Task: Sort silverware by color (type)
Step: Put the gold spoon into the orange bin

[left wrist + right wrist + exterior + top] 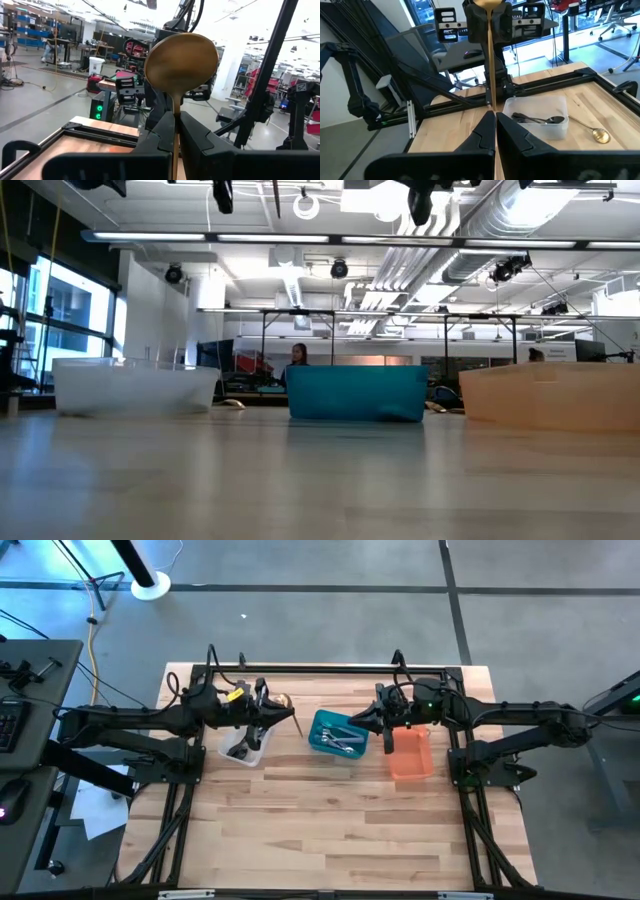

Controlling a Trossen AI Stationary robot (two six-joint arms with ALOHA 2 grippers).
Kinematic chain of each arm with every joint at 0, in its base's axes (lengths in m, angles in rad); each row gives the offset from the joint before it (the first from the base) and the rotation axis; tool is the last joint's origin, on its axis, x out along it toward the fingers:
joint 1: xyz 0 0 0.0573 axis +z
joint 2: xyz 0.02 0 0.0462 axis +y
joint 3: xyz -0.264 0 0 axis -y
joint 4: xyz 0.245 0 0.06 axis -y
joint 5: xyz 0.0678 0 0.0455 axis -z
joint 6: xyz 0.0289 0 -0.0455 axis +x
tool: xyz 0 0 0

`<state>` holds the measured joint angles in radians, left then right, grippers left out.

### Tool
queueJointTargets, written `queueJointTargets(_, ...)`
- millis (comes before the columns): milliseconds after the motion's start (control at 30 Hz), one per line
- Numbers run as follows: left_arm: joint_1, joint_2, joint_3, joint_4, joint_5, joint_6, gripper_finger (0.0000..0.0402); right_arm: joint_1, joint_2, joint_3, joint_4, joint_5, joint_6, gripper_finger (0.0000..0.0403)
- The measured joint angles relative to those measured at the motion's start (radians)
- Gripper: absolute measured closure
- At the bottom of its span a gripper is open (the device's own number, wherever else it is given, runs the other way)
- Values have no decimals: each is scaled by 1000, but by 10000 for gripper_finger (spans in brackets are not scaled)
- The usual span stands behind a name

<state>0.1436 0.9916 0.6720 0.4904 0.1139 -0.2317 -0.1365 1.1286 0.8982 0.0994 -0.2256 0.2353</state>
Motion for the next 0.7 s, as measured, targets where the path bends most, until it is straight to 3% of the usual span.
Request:
queueJointTargets(500, 0, 67, 3, 44, -15, -3, 401, 0, 3, 0, 22, 11, 36, 401)
queueJointTargets(600, 2, 97, 28, 45, -22, -2, 401, 0, 24, 1, 53, 23, 106, 382)
queueJointTargets(700, 7, 145, 65, 44, -15, -2, 401, 0, 69, 26, 55, 30, 123, 334)
